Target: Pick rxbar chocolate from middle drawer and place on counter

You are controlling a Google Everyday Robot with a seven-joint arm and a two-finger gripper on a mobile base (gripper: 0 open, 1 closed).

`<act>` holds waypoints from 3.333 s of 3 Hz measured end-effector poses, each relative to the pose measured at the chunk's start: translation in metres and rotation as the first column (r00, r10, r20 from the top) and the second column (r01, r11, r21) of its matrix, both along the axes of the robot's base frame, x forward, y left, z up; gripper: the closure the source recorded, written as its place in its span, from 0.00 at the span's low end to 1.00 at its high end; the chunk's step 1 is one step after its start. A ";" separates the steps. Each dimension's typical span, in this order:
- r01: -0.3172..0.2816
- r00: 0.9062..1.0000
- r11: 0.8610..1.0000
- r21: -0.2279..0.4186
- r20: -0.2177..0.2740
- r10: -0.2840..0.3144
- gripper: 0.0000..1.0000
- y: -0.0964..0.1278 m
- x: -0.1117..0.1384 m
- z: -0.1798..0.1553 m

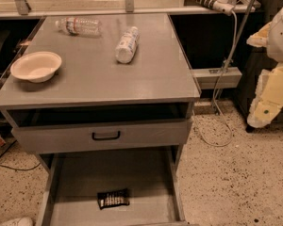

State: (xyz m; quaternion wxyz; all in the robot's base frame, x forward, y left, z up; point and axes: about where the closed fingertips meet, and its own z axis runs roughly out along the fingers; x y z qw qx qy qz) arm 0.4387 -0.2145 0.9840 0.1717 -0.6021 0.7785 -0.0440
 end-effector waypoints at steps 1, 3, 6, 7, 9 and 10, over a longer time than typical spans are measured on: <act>0.000 1.000 1.000 0.000 0.000 0.000 0.00 0.000 0.000 0.000; -0.024 0.998 0.999 0.036 -0.050 0.026 0.00 0.042 -0.032 -0.046; -0.027 0.980 0.994 0.106 -0.192 0.047 0.00 0.079 -0.064 -0.099; -0.041 0.966 0.983 0.178 -0.243 0.084 0.00 0.124 -0.084 -0.133; -0.033 0.934 0.958 0.286 -0.332 0.131 0.00 0.190 -0.094 -0.216; -0.031 0.936 0.957 0.289 -0.328 0.129 0.00 0.191 -0.092 -0.217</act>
Offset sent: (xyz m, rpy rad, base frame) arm -0.0344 0.0421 -0.0444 0.0319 0.0403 0.0048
